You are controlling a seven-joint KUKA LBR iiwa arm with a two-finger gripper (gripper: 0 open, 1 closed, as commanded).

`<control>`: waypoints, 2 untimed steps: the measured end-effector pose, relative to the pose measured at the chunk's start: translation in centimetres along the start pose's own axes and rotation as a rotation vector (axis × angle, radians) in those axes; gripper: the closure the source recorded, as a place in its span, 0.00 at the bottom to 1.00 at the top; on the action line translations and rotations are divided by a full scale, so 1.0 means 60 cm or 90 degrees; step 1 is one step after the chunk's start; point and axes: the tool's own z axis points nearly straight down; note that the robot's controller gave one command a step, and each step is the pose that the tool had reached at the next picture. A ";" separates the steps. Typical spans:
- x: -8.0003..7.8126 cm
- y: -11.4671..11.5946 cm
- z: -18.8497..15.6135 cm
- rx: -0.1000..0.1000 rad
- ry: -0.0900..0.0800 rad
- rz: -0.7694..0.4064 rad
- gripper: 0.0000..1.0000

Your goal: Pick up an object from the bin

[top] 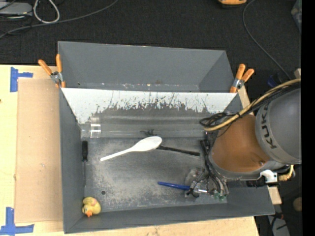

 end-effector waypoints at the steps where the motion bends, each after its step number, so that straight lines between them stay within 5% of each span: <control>1: 0.000 0.000 0.000 0.000 0.000 0.000 1.00; 2: 0.003 -0.001 -0.029 0.000 0.003 0.001 1.00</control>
Offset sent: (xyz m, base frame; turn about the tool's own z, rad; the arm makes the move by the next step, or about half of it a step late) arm 0.0001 0.0001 0.0436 -0.0001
